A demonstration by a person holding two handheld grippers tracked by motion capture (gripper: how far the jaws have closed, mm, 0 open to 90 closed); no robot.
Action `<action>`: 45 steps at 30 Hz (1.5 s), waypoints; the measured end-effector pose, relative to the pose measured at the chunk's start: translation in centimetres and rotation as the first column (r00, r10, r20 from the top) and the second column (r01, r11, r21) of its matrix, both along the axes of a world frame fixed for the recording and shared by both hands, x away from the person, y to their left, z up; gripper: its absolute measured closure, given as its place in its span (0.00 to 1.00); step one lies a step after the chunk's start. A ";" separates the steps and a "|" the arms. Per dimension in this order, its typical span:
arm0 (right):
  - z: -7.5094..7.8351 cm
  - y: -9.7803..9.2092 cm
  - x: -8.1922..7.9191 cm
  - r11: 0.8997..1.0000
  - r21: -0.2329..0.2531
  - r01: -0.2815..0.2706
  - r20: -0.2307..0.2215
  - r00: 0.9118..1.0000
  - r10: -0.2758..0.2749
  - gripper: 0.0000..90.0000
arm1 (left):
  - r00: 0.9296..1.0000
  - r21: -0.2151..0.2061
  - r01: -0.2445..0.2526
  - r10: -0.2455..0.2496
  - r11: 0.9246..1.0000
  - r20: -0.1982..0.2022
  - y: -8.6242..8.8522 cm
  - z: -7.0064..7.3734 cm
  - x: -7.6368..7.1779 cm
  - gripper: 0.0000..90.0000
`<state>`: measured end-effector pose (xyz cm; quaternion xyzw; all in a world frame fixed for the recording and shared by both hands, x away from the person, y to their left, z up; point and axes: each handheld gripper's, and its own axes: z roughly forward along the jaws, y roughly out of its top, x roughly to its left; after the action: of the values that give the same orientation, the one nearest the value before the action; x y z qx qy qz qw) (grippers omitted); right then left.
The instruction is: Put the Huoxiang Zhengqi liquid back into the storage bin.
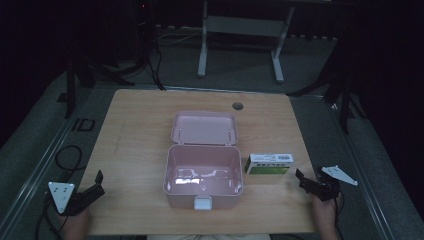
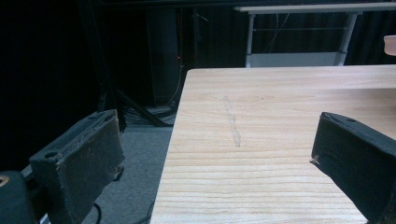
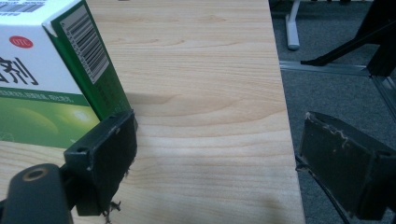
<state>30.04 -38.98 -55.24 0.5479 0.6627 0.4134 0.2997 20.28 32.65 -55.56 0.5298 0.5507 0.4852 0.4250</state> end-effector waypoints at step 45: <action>3.3 5.8 0.0 0.604 -0.114 -0.789 -0.511 0.568 0.646 0.14 | 1.000 0.014 -0.010 0.010 1.000 -0.010 0.0 -0.1 0.1 0.02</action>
<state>30.00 -33.16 -51.93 0.2414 0.9355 0.2549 0.0396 20.37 32.62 -55.66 0.5324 0.5522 0.4884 0.4160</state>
